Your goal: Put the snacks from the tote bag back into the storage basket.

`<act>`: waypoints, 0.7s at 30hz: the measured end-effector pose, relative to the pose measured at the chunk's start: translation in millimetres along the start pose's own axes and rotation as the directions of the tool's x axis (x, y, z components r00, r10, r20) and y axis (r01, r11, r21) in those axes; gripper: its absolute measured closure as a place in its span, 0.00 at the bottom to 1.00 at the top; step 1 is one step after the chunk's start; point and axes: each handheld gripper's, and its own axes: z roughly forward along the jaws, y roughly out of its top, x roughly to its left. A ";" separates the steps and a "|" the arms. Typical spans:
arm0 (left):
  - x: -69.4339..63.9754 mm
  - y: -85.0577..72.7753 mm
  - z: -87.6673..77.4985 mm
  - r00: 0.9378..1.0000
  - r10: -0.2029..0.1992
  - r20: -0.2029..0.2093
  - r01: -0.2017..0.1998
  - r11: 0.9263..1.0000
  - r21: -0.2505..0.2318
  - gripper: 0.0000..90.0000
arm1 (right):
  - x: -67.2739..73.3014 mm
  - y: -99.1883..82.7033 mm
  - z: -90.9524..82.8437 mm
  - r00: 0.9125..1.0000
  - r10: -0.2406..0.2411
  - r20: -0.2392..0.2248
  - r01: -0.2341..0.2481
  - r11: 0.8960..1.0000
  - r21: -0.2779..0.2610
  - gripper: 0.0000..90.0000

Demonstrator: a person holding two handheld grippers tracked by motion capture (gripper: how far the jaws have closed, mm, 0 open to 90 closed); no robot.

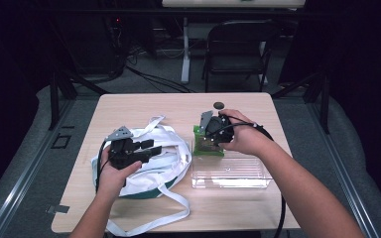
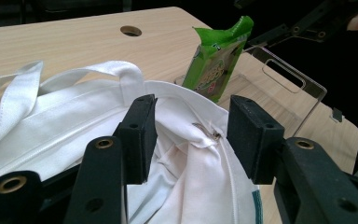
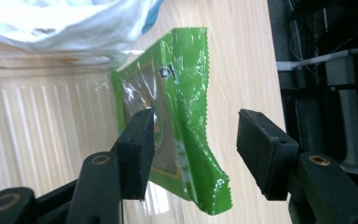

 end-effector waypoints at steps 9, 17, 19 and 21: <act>0.9 -0.1 -0.8 1.000 -0.007 -0.003 0.006 1.000 -0.005 0.58 | 1.7 1.0 -13.2 1.000 0.022 0.000 -0.022 0.999 -0.033 0.52; 1.6 -0.2 -0.8 1.000 -0.008 -0.006 0.008 1.000 -0.007 0.58 | 1.6 -3.5 -29.1 0.994 0.114 -0.002 -0.114 0.991 -0.074 0.56; 2.0 -0.3 -0.9 1.000 -0.011 -0.007 0.010 1.000 -0.007 0.57 | 1.7 -5.9 -30.9 0.987 0.157 -0.016 -0.158 0.984 -0.087 0.56; 2.7 -0.4 -1.3 1.000 -0.012 -0.009 0.012 1.000 -0.007 0.57 | 2.2 -8.5 -33.0 0.980 0.197 -0.026 -0.199 0.975 -0.103 0.56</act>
